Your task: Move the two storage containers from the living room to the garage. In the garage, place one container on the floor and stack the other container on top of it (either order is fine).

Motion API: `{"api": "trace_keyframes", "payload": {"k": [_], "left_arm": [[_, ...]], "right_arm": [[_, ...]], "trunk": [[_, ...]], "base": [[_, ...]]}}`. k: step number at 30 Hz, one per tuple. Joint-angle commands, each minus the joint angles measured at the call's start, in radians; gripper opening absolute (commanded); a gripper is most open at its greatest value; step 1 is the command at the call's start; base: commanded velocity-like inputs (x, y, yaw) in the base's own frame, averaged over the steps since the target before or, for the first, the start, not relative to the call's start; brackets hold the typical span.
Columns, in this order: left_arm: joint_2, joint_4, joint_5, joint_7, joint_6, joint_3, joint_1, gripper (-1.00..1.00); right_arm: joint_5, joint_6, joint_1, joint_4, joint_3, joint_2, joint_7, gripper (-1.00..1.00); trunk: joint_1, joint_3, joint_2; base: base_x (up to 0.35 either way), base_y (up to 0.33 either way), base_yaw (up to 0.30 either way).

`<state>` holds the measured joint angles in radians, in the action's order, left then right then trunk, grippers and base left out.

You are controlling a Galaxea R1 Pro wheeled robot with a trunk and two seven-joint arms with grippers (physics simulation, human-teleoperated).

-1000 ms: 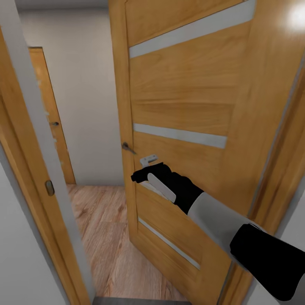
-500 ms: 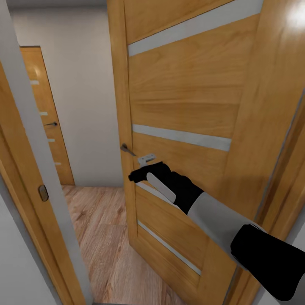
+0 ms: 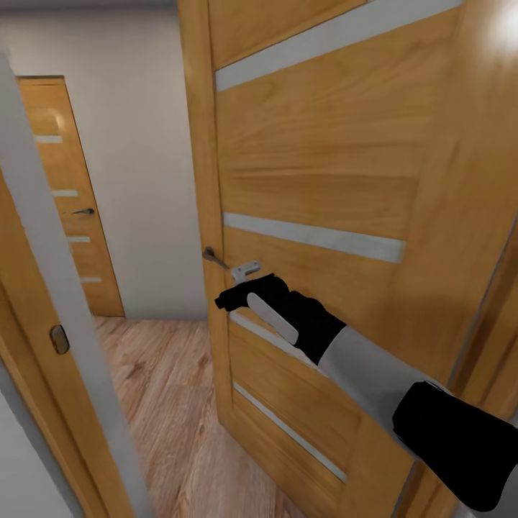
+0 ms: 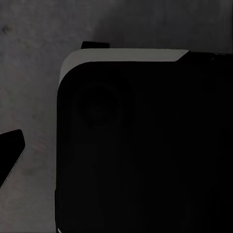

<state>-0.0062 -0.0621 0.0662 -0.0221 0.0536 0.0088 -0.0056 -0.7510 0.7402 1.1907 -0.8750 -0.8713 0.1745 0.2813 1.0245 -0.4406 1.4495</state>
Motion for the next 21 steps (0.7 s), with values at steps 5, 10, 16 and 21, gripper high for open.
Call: {"api": "trace_keyframes", "payload": {"k": [5,10,16,21], "left_arm": [[0.0,0.001,0.006,-0.002,0.002,0.0,-0.001,1.0],[0.0,0.001,0.007,-0.002,0.0,0.0,-0.001,1.0],[0.0,0.001,0.007,-0.001,0.0,0.0,-0.001,1.0],[0.0,0.001,0.007,-0.001,0.0,0.0,-0.001,1.0]], "right_arm": [[-0.01,0.001,0.001,-0.001,-0.005,0.0,0.01,1.0],[-0.007,0.003,0.001,-0.001,-0.006,0.0,0.016,1.0],[0.012,0.028,0.001,-0.001,-0.031,0.0,0.105,1.0],[0.056,0.068,0.0,0.01,-0.069,0.0,0.347,1.0]], "trunk": [[0.001,-0.001,0.001],[0.001,-0.001,0.001],[0.001,-0.001,0.001],[0.001,-0.001,0.001]], "base": [[0.304,0.0,0.0],[0.069,0.0,0.0],[0.004,0.0,0.0],[0.0,0.0,0.0]]}}
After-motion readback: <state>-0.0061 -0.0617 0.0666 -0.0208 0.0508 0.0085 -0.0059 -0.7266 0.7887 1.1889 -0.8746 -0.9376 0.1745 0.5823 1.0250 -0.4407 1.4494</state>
